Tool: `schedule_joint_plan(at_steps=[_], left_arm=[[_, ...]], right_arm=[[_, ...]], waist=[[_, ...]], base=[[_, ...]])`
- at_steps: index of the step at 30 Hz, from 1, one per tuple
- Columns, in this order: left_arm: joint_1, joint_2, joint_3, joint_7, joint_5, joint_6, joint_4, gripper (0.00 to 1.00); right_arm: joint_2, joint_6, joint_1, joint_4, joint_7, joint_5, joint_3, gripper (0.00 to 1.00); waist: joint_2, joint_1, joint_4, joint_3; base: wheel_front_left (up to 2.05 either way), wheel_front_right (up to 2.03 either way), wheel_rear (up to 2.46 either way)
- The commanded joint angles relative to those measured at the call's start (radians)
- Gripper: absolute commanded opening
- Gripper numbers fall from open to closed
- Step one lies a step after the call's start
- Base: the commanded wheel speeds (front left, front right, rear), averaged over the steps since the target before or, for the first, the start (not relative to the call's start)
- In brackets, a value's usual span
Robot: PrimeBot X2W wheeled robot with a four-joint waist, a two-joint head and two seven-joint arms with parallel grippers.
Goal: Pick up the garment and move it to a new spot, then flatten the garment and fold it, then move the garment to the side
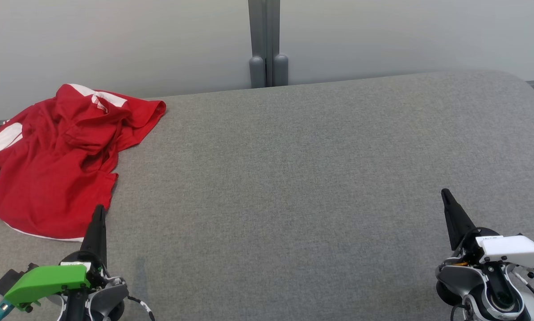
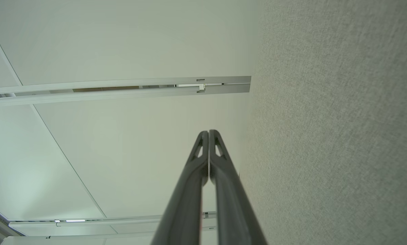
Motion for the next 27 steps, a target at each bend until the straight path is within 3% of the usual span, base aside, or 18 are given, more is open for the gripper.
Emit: schedule_joint_plan(at_steps=[1, 27], left_arm=[[-0.012, 0.003, 0.001, 0.003, -0.002, -0.005, -0.001, 0.0], [-0.012, 0.003, 0.001, 0.003, -0.002, -0.005, -0.001, 0.0]], right_arm=[[-0.002, 0.0, -0.005, -0.005, 0.002, 0.005, 0.0, 0.0], [-0.002, 0.0, -0.005, -0.005, 0.002, 0.005, 0.0, 0.0]], waist=[[-0.0001, 0.0, 0.0, 0.0], [-0.0001, 0.0, 0.0, 0.0]], base=[[0.0, 0.0, 0.0], [0.0, 0.0, 0.0]])
